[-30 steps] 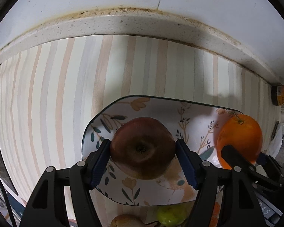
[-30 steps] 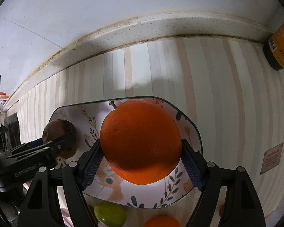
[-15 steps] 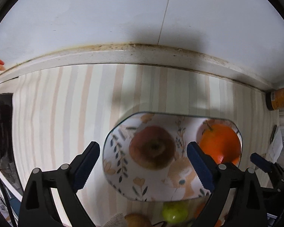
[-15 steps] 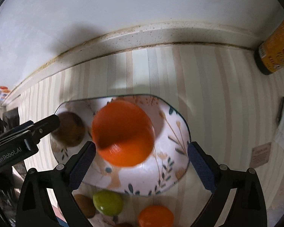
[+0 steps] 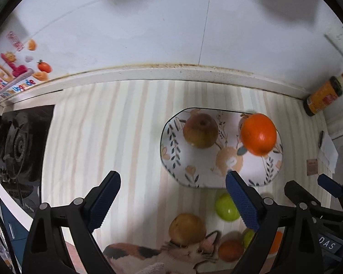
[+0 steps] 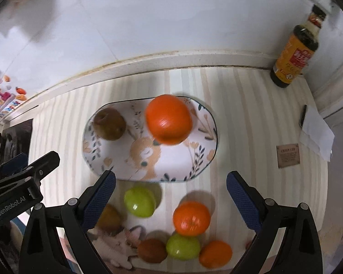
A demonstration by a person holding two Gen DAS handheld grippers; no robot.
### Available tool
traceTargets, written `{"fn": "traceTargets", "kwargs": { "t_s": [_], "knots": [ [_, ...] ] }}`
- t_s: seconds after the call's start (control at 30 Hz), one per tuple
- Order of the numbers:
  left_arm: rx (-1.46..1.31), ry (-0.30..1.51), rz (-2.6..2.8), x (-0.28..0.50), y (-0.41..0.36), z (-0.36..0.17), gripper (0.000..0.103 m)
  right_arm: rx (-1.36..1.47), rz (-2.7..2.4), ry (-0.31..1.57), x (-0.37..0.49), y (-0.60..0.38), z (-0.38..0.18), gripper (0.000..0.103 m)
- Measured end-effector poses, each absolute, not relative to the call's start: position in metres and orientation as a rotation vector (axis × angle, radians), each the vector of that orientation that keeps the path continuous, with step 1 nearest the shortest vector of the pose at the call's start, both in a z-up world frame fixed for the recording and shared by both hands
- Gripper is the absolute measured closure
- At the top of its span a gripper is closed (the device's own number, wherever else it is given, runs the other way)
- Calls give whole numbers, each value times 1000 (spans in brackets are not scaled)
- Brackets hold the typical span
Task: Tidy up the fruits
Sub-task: 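Move both tools back toward the loose fruits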
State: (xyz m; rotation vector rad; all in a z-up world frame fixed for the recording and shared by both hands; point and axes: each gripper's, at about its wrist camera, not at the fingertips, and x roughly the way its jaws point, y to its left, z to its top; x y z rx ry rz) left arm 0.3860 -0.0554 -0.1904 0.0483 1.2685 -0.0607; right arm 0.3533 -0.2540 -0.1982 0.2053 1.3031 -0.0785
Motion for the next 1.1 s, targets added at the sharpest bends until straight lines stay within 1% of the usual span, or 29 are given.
{"fn": "traceTargets", "kwargs": {
  "t_s": [0.13, 0.47, 0.73, 0.93, 0.97, 1.03, 1.1],
  "knots": [
    [56, 1226, -66, 354, -44, -167, 9, 178, -86, 1266, 336, -241, -187, 4],
    [89, 1150, -72, 301, -30, -132, 9, 162, -89, 1199, 282, -230, -141, 4],
    [46, 1140, -95, 279, -27, -117, 9, 178, -76, 1144, 254, -226, -109, 4],
    [43, 1126, -90, 274, -28, -113, 9, 227, -63, 1145, 246, -230, -106, 4],
    [46, 1125, -88, 275, -28, -114, 8, 236, -61, 1144, 246, -232, -107, 4],
    [58, 1136, -77, 279, -28, -119, 1, 256, -64, 1148, 247, -238, -111, 3],
    [56, 1146, -74, 284, -28, -128, 1, 277, -70, 1160, 250, -245, -119, 3]
  ]
}}
